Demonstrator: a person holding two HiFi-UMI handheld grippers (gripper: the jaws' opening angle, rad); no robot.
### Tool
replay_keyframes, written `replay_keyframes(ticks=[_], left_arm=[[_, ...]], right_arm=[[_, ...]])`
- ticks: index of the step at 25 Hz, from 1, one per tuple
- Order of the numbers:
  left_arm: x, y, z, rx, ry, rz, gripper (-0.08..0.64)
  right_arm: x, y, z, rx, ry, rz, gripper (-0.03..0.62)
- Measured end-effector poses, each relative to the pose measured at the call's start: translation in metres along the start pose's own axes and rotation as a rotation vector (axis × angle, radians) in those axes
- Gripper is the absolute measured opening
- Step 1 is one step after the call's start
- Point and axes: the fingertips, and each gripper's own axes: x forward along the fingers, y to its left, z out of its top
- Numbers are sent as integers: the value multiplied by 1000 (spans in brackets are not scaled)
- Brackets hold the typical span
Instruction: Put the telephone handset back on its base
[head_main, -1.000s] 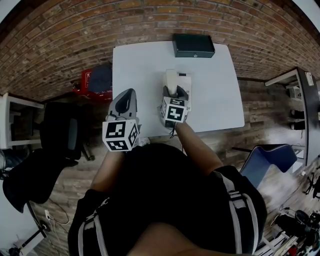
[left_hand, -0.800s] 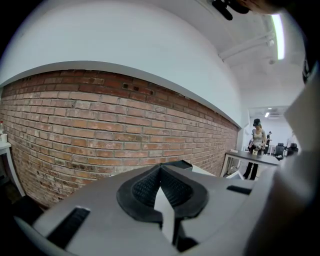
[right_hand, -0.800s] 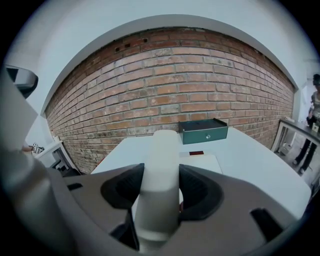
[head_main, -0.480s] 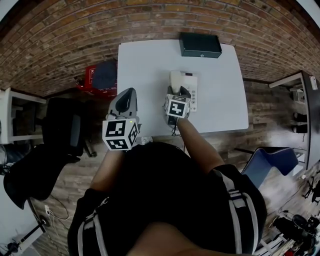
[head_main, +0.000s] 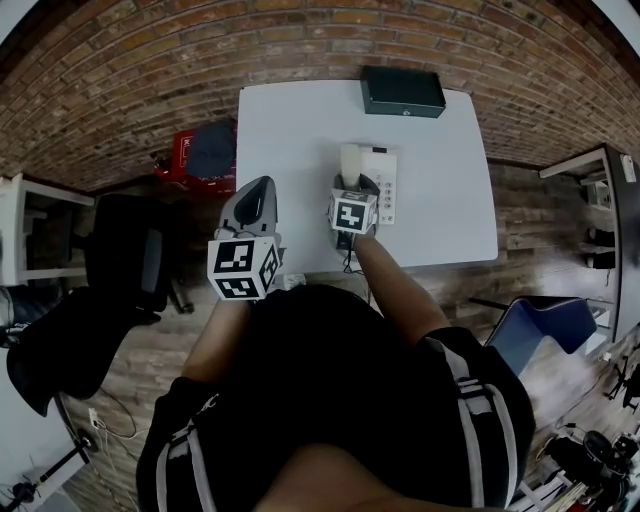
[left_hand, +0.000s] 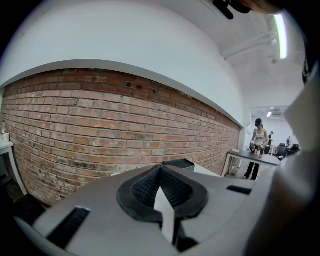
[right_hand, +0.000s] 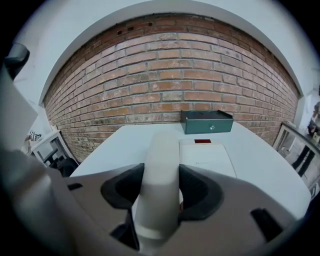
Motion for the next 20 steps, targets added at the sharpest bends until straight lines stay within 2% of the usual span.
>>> replay_keyframes(ticks=[3, 8, 12, 15, 20], left_arm=[[-1, -1, 0, -1, 1, 4, -3], [-4, -3, -1, -1, 2, 8, -3], [-7, -4, -2, -2, 3, 12, -3], [-9, -8, -3, -3, 1, 11, -3], [-11, -13, -1, -9, -8, 6, -3]], right_arm=[[0, 1, 2, 1, -16, -3, 204], [-1, 0, -5, 21, 18, -17, 204], [2, 2, -6, -4, 7, -39, 204], [3, 1, -8, 7, 13, -27, 204], [-10, -4, 10, 46, -111, 25, 225]])
